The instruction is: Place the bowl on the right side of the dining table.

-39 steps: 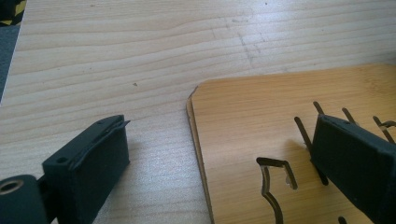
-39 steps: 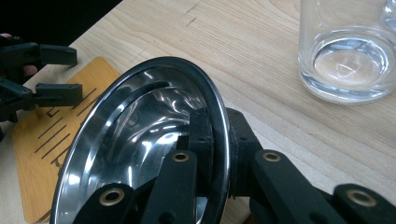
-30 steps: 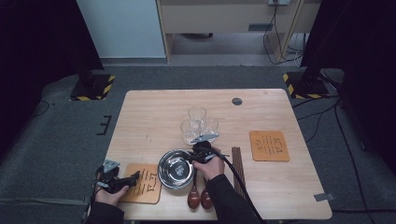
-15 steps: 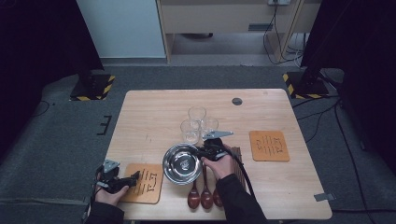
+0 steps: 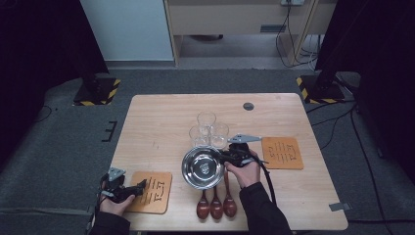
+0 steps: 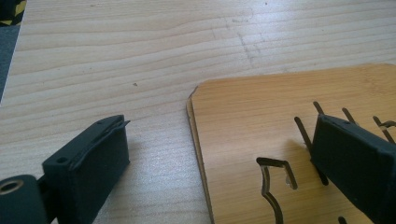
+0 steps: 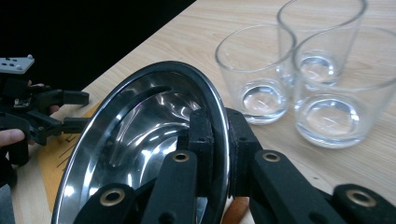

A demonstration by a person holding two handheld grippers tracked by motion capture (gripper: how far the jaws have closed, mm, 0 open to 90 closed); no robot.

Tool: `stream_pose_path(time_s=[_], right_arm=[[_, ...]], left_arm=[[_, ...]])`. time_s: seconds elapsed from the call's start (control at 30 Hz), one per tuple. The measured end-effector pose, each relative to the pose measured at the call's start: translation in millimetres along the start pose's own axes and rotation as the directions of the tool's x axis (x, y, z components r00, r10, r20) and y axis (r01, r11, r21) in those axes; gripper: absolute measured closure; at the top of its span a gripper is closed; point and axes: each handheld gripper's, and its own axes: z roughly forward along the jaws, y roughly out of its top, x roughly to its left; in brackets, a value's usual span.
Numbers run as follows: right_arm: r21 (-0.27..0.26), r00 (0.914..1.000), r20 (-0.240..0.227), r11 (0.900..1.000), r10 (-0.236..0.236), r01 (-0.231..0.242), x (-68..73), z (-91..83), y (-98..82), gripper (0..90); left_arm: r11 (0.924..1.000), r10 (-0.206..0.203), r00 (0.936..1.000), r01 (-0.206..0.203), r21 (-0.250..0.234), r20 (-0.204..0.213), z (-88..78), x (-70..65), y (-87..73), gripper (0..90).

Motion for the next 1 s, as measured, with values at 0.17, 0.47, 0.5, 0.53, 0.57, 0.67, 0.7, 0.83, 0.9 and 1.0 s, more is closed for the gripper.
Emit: stream_pose_path(time_s=[0.17, 0.47, 0.5, 0.53, 0.57, 0.67, 0.7, 0.83, 0.9, 1.0], right_arm=[[-0.021, 0.9999, 0.012, 1.0, 0.006, -0.006, -6.4, -11.7, 0.0, 83.5], [-0.047, 0.9987, 0.047, 0.999, 0.019, -0.017, -22.8, -36.3, -1.9, 83.5], [-0.049, 0.9984, 0.05, 0.999, 0.024, -0.022, -24.3, -38.4, -2.0, 83.5], [-0.054, 0.9981, 0.054, 0.998, 0.03, -0.027, -26.7, -41.5, -2.3, 83.5], [-0.062, 0.9977, 0.059, 0.998, 0.033, -0.03, -29.2, -44.6, -2.6, 83.5], [-0.078, 0.996, 0.076, 0.996, 0.046, -0.04, -36.4, -54.2, -3.3, 83.5], [-0.082, 0.9954, 0.082, 0.996, 0.05, -0.043, -38.7, -57.0, -3.5, 83.5], [-0.098, 0.9931, 0.101, 0.994, 0.059, -0.049, -46.8, -66.8, -4.1, 83.5], [-0.106, 0.9919, 0.109, 0.993, 0.065, -0.054, -50.5, -71.3, -4.4, 83.5], [-0.117, 0.9896, 0.123, 0.991, 0.075, -0.06, -56.8, -77.7, -5.3, 83.5]], left_arm=[[1.0, 0.0, 1.0, 0.0, 0.0, 0.0, 0.0, 0.0, 0.0, 3.5], [1.0, 0.0, 1.0, 0.0, 0.0, 0.0, 0.2, 0.0, 0.1, 3.4], [1.0, -0.003, 1.0, 0.003, -0.002, 0.0, 0.4, -0.3, 0.1, 3.3], [1.0, -0.004, 1.0, 0.004, -0.003, 0.0, 0.4, -0.4, 0.1, 3.3], [1.0, -0.003, 1.0, 0.003, -0.003, -0.001, 0.4, -0.4, 0.1, 3.3], [1.0, 0.0, 1.0, 0.0, 0.0, -0.001, 0.2, -0.2, 0.2, 3.3], [1.0, -0.003, 1.0, 0.003, -0.002, -0.001, 0.4, -0.4, 0.2, 3.3], [1.0, -0.003, 1.0, 0.003, -0.002, -0.001, 0.4, -0.4, 0.2, 3.3], [1.0, -0.003, 1.0, 0.003, -0.002, -0.001, 0.4, -0.4, 0.2, 3.3], [1.0, -0.004, 1.0, 0.004, -0.003, 0.0, 0.4, -0.4, 0.1, 3.3]])
